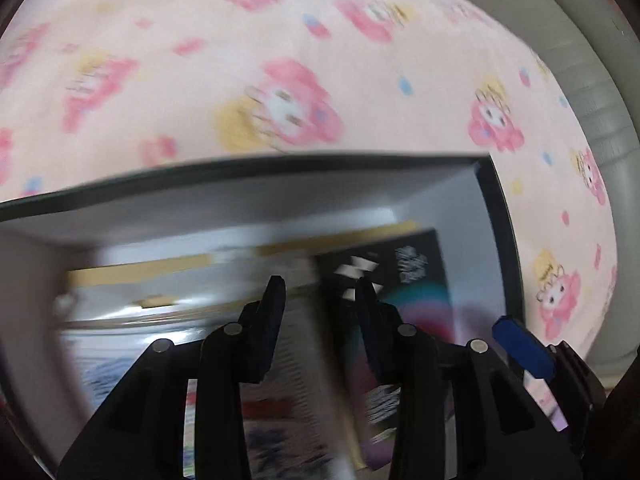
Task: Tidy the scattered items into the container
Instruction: 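Open both grippers to release the Smart Devil box and withdraw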
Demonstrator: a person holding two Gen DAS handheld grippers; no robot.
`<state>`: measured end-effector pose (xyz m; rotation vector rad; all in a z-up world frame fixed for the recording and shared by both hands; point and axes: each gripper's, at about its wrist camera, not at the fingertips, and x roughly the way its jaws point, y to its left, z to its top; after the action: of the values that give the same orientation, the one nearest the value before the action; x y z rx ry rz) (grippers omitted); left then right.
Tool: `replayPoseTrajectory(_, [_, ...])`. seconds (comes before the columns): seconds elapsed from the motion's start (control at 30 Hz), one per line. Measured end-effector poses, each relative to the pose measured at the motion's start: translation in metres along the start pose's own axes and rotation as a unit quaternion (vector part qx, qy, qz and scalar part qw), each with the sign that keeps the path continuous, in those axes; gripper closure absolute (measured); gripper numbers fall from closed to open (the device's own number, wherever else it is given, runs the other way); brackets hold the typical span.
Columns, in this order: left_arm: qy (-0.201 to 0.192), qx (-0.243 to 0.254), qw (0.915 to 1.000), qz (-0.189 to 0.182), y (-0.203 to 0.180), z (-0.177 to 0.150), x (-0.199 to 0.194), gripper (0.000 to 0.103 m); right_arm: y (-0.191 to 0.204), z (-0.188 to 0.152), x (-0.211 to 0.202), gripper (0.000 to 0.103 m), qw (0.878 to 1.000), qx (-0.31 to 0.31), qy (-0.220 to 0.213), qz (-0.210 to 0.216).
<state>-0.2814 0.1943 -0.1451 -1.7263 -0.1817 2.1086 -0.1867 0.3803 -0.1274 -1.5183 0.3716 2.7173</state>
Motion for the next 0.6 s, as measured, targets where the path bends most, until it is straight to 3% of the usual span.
replayPoseTrajectory(0.13, [0.01, -0.028, 0.997, 0.072, 0.038, -0.002, -0.004, 0.067, 0.001, -0.001, 0.007, 0.063, 1.0, 0.001, 0.019, 0.006])
replayPoseTrajectory(0.27, [0.003, 0.003, 0.9986, 0.053, 0.036, -0.015, -0.02, 0.067, 0.004, -0.004, 0.01, 0.063, 0.999, 0.0, 0.035, 0.015])
replayPoseTrajectory(0.3, [-0.001, 0.007, 0.9995, 0.031, 0.033, -0.019, -0.028, 0.067, 0.005, -0.005, 0.009, 0.063, 0.999, -0.002, 0.035, 0.017])
replayPoseTrajectory(0.37, [-0.028, 0.014, 0.9993, 0.02, 0.026, -0.028, -0.048, 0.066, 0.008, -0.008, 0.004, 0.063, 0.999, -0.006, 0.031, 0.019])
replayPoseTrajectory(0.47, [-0.093, 0.043, 0.9922, 0.072, 0.007, -0.05, -0.083, 0.066, 0.011, -0.012, -0.013, 0.063, 1.0, -0.01, 0.007, 0.003])
replayPoseTrajectory(0.5, [-0.107, 0.046, 0.9904, 0.076, -0.004, -0.054, -0.079, 0.065, 0.012, -0.013, -0.02, 0.063, 1.0, -0.013, -0.003, -0.004])
replayPoseTrajectory(0.6, [-0.152, 0.049, 0.9832, 0.089, -0.024, -0.075, -0.099, 0.052, 0.018, -0.015, -0.044, 0.062, 0.999, -0.013, -0.032, -0.01])
